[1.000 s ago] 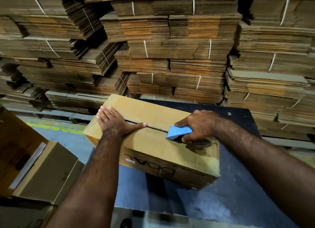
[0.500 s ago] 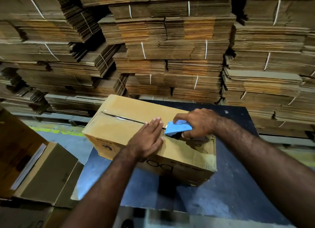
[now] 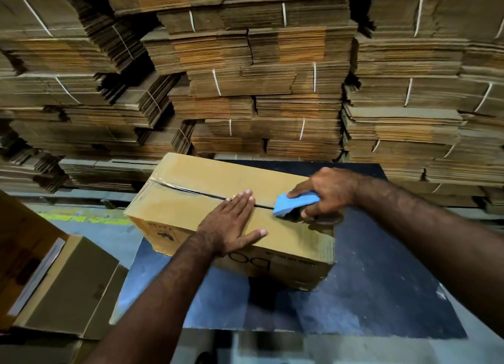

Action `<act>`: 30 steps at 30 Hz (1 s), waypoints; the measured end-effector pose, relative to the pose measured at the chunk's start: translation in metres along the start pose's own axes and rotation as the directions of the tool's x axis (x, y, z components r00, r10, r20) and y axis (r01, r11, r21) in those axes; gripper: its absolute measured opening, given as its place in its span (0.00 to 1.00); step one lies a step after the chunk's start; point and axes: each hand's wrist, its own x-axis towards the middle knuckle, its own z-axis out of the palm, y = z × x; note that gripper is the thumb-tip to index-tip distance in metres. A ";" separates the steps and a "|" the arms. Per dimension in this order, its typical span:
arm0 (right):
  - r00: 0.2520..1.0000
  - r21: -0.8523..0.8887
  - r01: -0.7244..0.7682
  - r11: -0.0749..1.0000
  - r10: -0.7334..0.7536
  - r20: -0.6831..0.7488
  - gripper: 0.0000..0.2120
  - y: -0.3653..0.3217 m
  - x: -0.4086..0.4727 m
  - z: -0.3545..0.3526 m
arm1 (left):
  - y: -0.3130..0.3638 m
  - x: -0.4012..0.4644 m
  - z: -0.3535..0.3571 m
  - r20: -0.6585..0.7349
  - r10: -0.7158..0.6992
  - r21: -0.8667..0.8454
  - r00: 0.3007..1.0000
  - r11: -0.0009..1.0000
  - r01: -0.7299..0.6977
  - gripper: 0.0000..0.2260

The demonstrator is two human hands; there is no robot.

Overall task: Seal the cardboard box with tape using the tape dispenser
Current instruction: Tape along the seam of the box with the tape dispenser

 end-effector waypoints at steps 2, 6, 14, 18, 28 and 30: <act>0.999 -0.055 -0.037 0.998 0.038 0.011 0.28 -0.009 0.008 0.000 | 0.003 -0.001 -0.001 0.019 -0.009 -0.003 1.000 1.000 0.009 0.50; 0.999 -0.086 -0.043 0.995 0.042 -0.013 0.27 -0.012 0.007 0.001 | 0.029 0.010 -0.003 0.004 0.080 0.037 0.997 0.996 -0.080 0.57; 0.998 0.056 0.053 0.997 -0.050 -0.049 0.29 0.024 -0.020 0.004 | 0.036 0.018 0.003 -0.020 0.077 0.005 0.997 0.997 -0.077 0.62; 0.999 0.038 -0.001 0.999 -0.001 0.038 0.30 0.046 -0.046 0.013 | 0.037 0.021 0.001 0.010 0.080 -0.004 0.997 0.997 -0.080 0.62; 0.999 -0.015 -0.054 0.998 0.053 -0.009 0.28 0.045 -0.045 0.029 | 0.094 0.039 -0.001 0.015 0.157 0.004 0.987 0.988 -0.158 0.62; 0.999 -0.018 -0.051 0.999 0.051 -0.016 0.28 0.040 -0.040 0.028 | 0.088 0.038 0.000 0.006 0.161 0.033 0.987 0.986 -0.161 0.61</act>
